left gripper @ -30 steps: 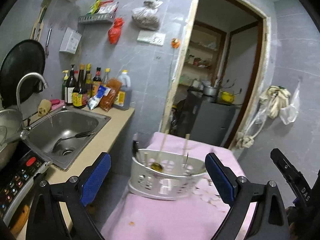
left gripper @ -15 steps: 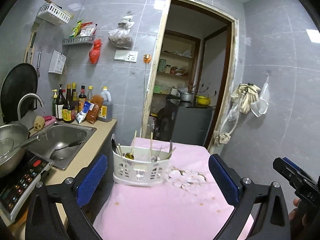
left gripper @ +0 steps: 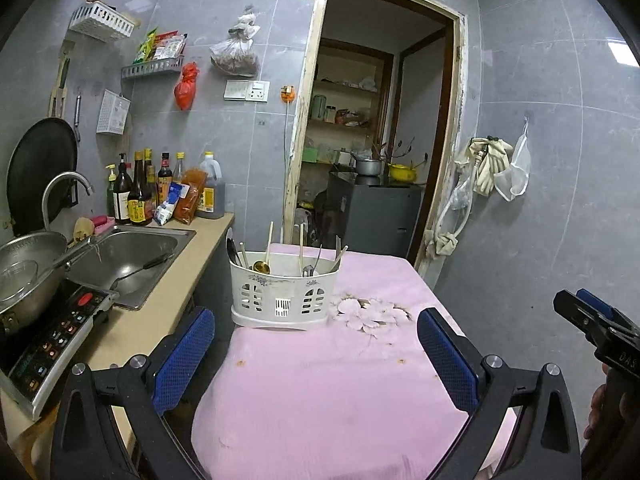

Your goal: Organize utensils

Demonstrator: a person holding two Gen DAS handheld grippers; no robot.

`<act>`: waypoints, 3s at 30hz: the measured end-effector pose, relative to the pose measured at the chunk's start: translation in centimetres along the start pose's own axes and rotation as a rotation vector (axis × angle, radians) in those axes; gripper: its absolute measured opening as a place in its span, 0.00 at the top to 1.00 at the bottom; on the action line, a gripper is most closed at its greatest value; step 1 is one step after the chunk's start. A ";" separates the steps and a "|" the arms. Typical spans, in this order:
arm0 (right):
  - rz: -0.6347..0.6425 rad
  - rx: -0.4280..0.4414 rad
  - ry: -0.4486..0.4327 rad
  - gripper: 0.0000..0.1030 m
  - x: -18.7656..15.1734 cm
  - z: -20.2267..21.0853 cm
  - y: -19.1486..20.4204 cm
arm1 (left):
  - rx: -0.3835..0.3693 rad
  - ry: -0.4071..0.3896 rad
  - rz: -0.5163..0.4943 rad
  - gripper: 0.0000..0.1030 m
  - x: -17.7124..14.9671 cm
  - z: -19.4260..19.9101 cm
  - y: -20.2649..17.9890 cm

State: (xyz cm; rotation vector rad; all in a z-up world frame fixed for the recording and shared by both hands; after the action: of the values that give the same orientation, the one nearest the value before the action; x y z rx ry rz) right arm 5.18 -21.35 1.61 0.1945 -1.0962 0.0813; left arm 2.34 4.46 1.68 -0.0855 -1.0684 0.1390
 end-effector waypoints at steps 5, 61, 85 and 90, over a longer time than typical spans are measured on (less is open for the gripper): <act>0.001 0.002 0.002 0.07 0.1 0.2 0.0 | -0.006 -0.002 -0.002 0.01 0.0 0.0 -0.2; -0.002 0.009 0.020 0.06 -0.2 -0.3 0.5 | -0.005 0.020 0.009 0.01 -0.7 -0.4 0.6; -0.004 0.010 0.023 0.06 -0.1 -0.3 0.5 | -0.004 0.021 0.010 0.01 -0.7 -0.4 0.8; -0.005 0.010 0.025 0.06 -0.1 -0.2 0.6 | -0.004 0.020 0.008 0.01 -0.7 -0.4 0.8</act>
State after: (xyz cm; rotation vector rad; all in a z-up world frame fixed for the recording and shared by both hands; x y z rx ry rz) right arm 5.26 -20.75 1.49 0.2045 -1.0709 0.0849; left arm 2.27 5.11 0.77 -0.0950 -1.0482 0.1429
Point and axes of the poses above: each gripper's, at about its wrist camera, not at the fingertips, and z roughly against the way its jaws point, y to its left, x to its top, the point moved 2 cm from there along -z, roughly the way its jaws point, and after that the axes turned 6 degrees about y, right-handed, at the moved point
